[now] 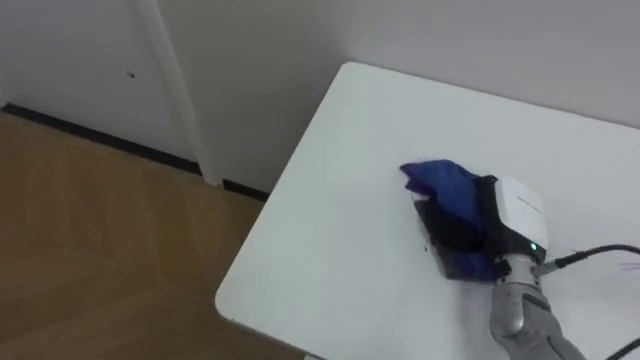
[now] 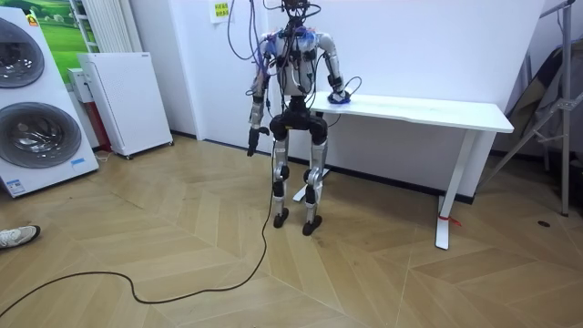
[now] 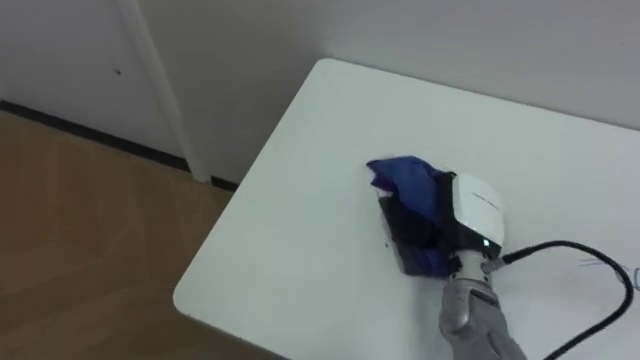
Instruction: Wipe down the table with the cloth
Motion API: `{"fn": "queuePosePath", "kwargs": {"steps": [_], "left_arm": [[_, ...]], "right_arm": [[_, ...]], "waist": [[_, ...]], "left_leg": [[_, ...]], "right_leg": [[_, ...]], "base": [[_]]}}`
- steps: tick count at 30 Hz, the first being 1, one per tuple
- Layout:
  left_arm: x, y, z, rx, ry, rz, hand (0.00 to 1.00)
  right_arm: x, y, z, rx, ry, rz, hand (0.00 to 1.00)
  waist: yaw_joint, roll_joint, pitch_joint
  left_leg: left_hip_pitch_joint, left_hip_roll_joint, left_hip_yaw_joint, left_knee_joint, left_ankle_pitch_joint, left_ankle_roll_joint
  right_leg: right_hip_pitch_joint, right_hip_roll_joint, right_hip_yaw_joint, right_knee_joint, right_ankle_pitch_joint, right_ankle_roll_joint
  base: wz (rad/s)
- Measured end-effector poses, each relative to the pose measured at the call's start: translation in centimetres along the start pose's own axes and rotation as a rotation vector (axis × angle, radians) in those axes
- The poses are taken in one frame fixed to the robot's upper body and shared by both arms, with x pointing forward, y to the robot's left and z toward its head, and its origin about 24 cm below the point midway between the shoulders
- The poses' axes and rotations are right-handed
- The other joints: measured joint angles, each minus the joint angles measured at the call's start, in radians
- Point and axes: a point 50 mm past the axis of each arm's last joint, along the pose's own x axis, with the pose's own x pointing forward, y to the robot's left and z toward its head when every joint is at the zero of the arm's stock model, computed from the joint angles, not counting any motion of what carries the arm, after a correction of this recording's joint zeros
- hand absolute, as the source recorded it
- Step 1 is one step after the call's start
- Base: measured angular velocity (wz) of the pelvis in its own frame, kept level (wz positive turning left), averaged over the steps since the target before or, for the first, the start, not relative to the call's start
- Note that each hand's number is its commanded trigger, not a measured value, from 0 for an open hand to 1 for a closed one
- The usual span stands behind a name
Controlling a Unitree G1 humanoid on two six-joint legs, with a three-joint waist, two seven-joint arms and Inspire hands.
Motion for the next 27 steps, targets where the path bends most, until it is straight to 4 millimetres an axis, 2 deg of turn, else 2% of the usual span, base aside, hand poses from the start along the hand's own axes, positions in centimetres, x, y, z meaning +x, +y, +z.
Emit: {"fn": "queuePosePath", "kwargs": {"steps": [3,4,7,11,13,15,16,17,18,19,20,21,22,23,24,25,26,27], "left_arm": [[0.1,0.8,-0.1,-0.042,0.002,0.029,0.00],[0.1,1.1,-0.1,-0.053,0.002,0.039,0.00],[0.0,1.1,-0.1,-0.040,0.000,0.043,0.00],[0.1,0.8,0.4,-0.011,-0.015,0.031,0.00],[0.2,0.0,1.6,0.016,-0.046,0.008,0.00],[0.3,-0.5,2.3,0.040,-0.060,-0.010,0.00],[0.4,-0.6,2.8,0.055,-0.070,-0.016,0.00],[0.5,-0.7,3.1,0.061,-0.073,-0.019,0.00],[0.6,-0.8,3.6,0.068,-0.078,-0.025,0.00],[0.7,-0.9,3.8,0.063,-0.076,-0.036,0.00],[0.8,-0.9,4.3,0.054,-0.081,-0.038,0.00],[0.9,-0.8,4.7,0.043,-0.079,-0.041,0.00],[1.0,-0.7,5.3,0.037,-0.094,-0.038,0.00],[1.0,-0.6,5.9,0.036,-0.110,-0.035,0.00],[1.0,-0.5,6.4,0.035,-0.131,-0.034,0.00],[1.0,-0.2,6.6,0.034,-0.142,-0.027,0.00],[1.0,0.0,6.5,0.031,-0.141,-0.022,0.00],[1.1,0.7,6.3,0.025,-0.137,-0.008,0.00]], "right_arm": [[-1.4,-0.4,-3.1,-0.025,0.106,-0.057,1.00],[-1.9,-0.6,-4.0,-0.035,0.144,-0.077,1.00],[-2.3,-0.9,-5.0,-0.057,0.178,-0.094,1.00],[-2.0,-0.7,-4.7,-0.069,0.173,-0.073,1.00],[-1.1,-0.7,-3.7,-0.066,0.174,-0.064,1.00],[-0.3,-0.3,-2.2,-0.075,0.154,-0.030,1.00],[0.3,0.0,-0.8,-0.086,0.114,-0.002,1.00],[0.7,0.2,0.0,-0.087,0.093,0.012,1.00],[1.5,0.7,2.2,-0.077,0.041,0.036,1.00],[2.1,0.9,4.4,-0.072,-0.033,0.062,1.00],[2.4,1.1,5.4,-0.079,-0.071,0.071,1.00],[3.0,1.2,7.3,-0.074,-0.126,0.083,1.00],[3.4,1.3,8.8,-0.064,-0.170,0.090,1.00],[3.6,1.3,9.3,-0.057,-0.188,0.091,1.00],[4.0,1.1,9.6,-0.054,-0.203,0.083,1.00],[4.4,1.0,9.7,-0.051,-0.200,0.075,1.00],[4.6,0.9,9.7,-0.049,-0.197,0.072,1.00],[4.7,0.7,9.5,-0.038,-0.190,0.062,1.00]], "waist": [[-0.005,-0.011,-0.0069],[-0.009,-0.012,-0.0065],[-0.015,-0.009,-0.0095],[-0.010,-0.002,-0.0127],[0.020,0.009,-0.0162],[0.047,0.017,-0.0164],[0.069,0.023,-0.0130],[0.080,0.025,-0.0112],[0.099,0.032,-0.0033],[0.123,0.040,0.0087],[0.132,0.041,0.0163],[0.151,0.041,0.0249],[0.164,0.036,0.0297],[0.169,0.037,0.0329],[0.174,0.041,0.0372],[0.179,0.045,0.0391],[0.180,0.048,0.0376],[0.180,0.047,0.0340]], "left_leg": [[0.010,-0.003,0.002,0.005,-0.003,0.005],[0.012,-0.004,0.011,0.005,-0.005,0.011],[0.014,-0.005,0.017,0.007,-0.008,0.018],[0.012,-0.002,0.023,0.013,-0.009,0.020],[0.015,0.003,0.034,0.011,-0.009,0.020],[0.016,0.011,0.055,0.012,-0.012,0.016],[0.014,0.022,0.061,0.013,-0.013,0.013],[0.011,0.023,0.065,0.016,-0.015,0.011],[0.005,0.032,0.071,0.028,-0.023,0.008],[-0.009,0.038,0.082,0.058,-0.039,0.007],[-0.017,0.040,0.086,0.073,-0.047,0.009],[-0.037,0.047,0.111,0.102,-0.062,0.009],[-0.065,0.049,0.126,0.138,-0.075,0.012],[-0.079,0.051,0.132,0.156,-0.081,0.015],[-0.100,0.054,0.134,0.180,-0.089,0.020],[-0.119,0.061,0.138,0.192,-0.091,0.024],[-0.130,0.068,0.142,0.199,-0.092,0.024],[-0.149,0.083,0.152,0.215,-0.095,0.019]], "right_leg": [[0.027,-0.009,-0.001,0.003,-0.006,0.010],[0.037,-0.011,-0.004,0.002,-0.007,0.011],[0.039,-0.015,-0.013,0.004,-0.007,0.011],[0.037,-0.014,-0.011,0.008,-0.007,0.011],[0.021,-0.009,0.007,0.022,-0.006,0.010],[0.004,0.000,0.031,0.031,0.000,0.000],[-0.021,0.002,0.024,0.055,0.002,-0.005],[-0.033,0.001,0.021,0.069,0.003,-0.008],[-0.066,-0.003,0.002,0.105,0.001,-0.014],[-0.104,-0.011,-0.030,0.153,-0.006,-0.027],[-0.124,-0.020,-0.041,0.185,-0.018,-0.036],[-0.172,-0.039,-0.059,0.251,-0.037,-0.039],[-0.214,-0.058,-0.075,0.302,-0.052,-0.044],[-0.229,-0.064,-0.079,0.316,-0.055,-0.044],[-0.259,-0.074,-0.079,0.342,-0.058,-0.041],[-0.295,-0.084,-0.076,0.381,-0.060,-0.021],[-0.319,-0.093,-0.072,0.417,-0.064,0.000],[-0.363,-0.146,-0.072,0.496,-0.069,0.011]], "base": [[0.36],[0.32],[0.03],[-0.11],[-0.32],[-0.70],[-0.91],[-1.02],[-1.04],[-1.03],[-0.87],[-0.63],[-0.47],[-0.18],[0.00],[0.00],[0.03],[0.11]]}}
